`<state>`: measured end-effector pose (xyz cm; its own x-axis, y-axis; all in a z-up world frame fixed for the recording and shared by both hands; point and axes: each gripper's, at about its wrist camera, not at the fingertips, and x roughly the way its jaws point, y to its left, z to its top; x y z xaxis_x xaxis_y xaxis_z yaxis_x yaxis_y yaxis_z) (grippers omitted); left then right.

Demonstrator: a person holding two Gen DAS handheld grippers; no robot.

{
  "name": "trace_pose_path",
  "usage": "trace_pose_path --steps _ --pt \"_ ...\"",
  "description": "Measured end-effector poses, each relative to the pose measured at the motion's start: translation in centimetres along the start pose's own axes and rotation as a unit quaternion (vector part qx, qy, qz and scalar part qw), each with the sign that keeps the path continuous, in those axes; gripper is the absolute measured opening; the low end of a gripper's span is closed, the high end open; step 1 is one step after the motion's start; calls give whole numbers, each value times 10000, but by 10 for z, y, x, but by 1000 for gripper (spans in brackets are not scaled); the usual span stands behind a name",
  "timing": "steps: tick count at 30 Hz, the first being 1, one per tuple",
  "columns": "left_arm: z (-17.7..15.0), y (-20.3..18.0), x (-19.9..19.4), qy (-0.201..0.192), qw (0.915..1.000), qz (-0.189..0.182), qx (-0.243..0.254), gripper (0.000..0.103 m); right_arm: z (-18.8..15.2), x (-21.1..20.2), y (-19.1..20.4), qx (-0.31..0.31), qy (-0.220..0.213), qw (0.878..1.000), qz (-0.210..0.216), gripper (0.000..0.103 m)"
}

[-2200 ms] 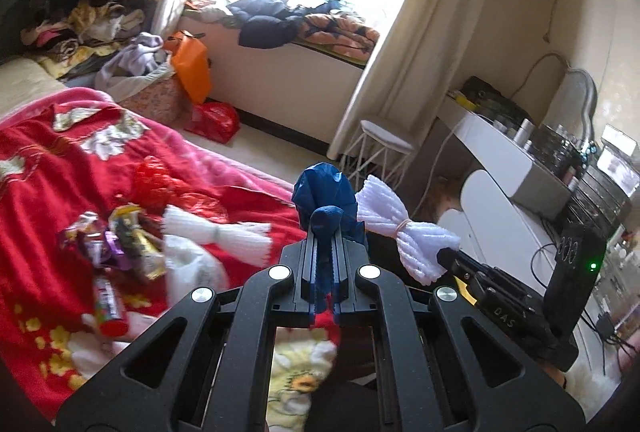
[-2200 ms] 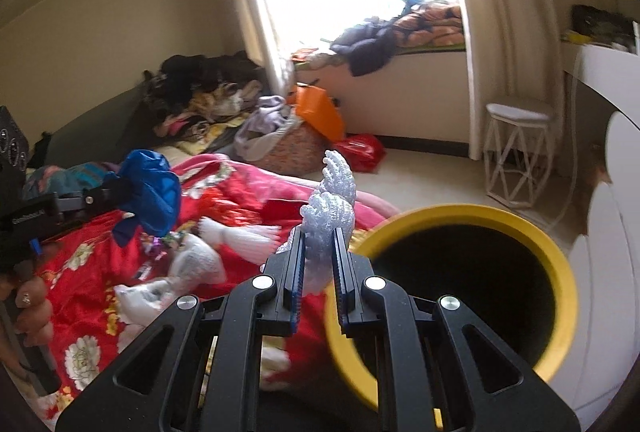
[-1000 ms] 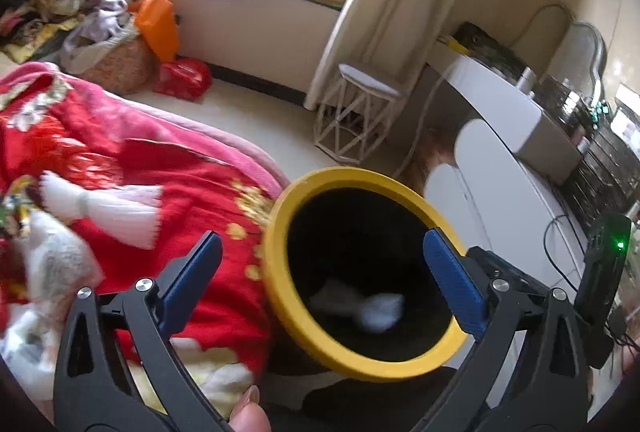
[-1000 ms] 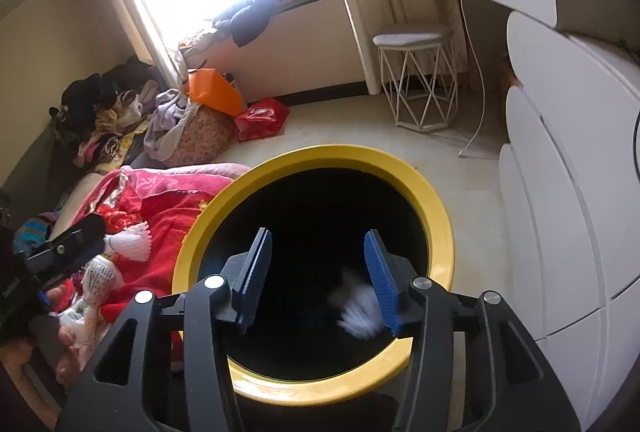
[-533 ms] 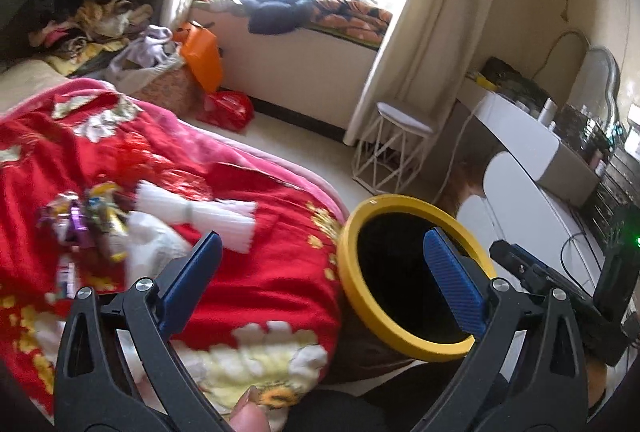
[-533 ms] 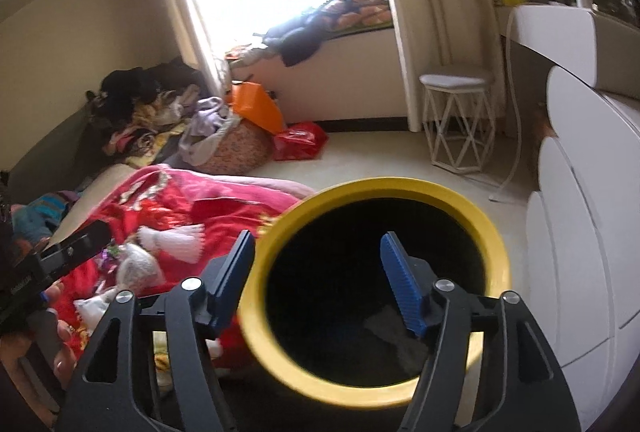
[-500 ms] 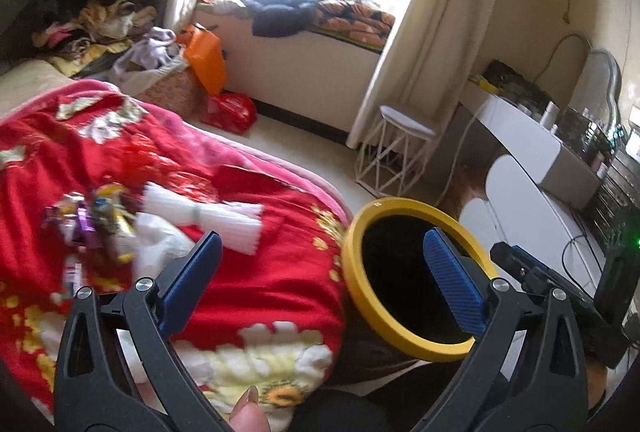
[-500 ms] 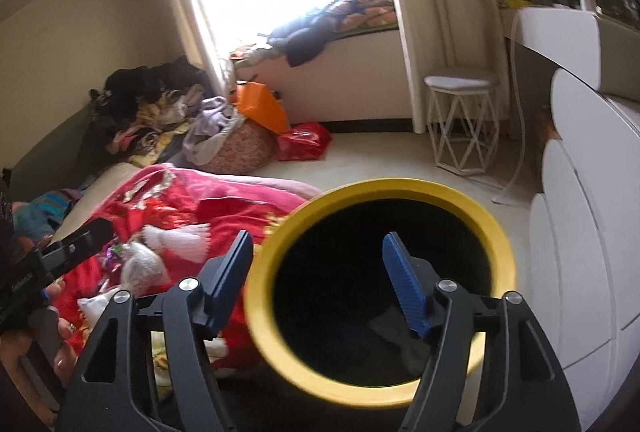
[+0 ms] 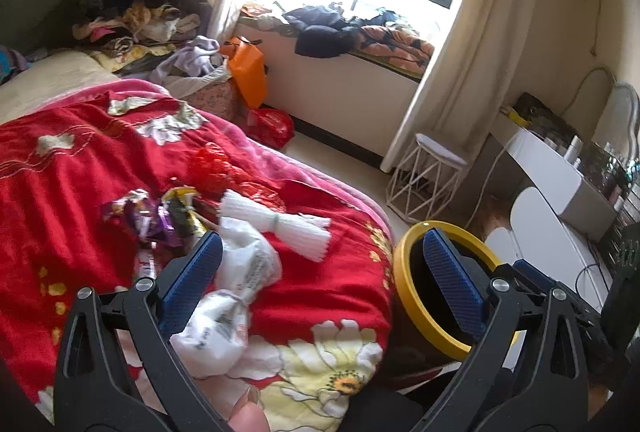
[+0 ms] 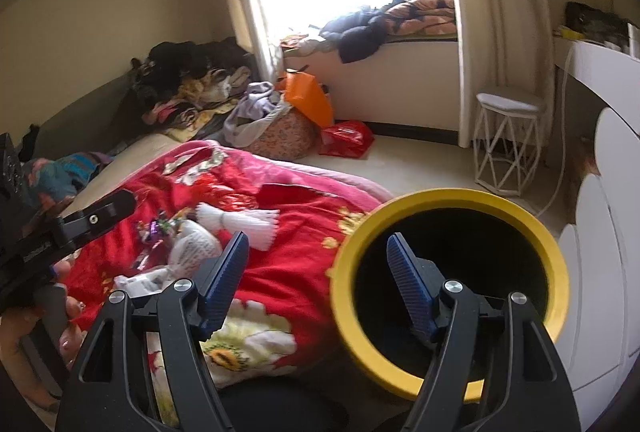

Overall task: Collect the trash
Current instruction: 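Move both tools back over the bed toward the remaining trash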

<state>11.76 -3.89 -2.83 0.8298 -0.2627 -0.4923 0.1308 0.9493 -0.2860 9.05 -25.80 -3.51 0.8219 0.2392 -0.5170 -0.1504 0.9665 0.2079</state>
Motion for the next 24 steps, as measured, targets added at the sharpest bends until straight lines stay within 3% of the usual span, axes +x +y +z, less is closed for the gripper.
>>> trace_pose_path --steps 12,24 --pt "3 59 -21 -136 9972 643 -370 92 17 29 67 -404 81 9977 544 76" --pt "-9 135 -24 155 9872 1204 -1033 92 15 99 110 -246 826 9919 935 76"
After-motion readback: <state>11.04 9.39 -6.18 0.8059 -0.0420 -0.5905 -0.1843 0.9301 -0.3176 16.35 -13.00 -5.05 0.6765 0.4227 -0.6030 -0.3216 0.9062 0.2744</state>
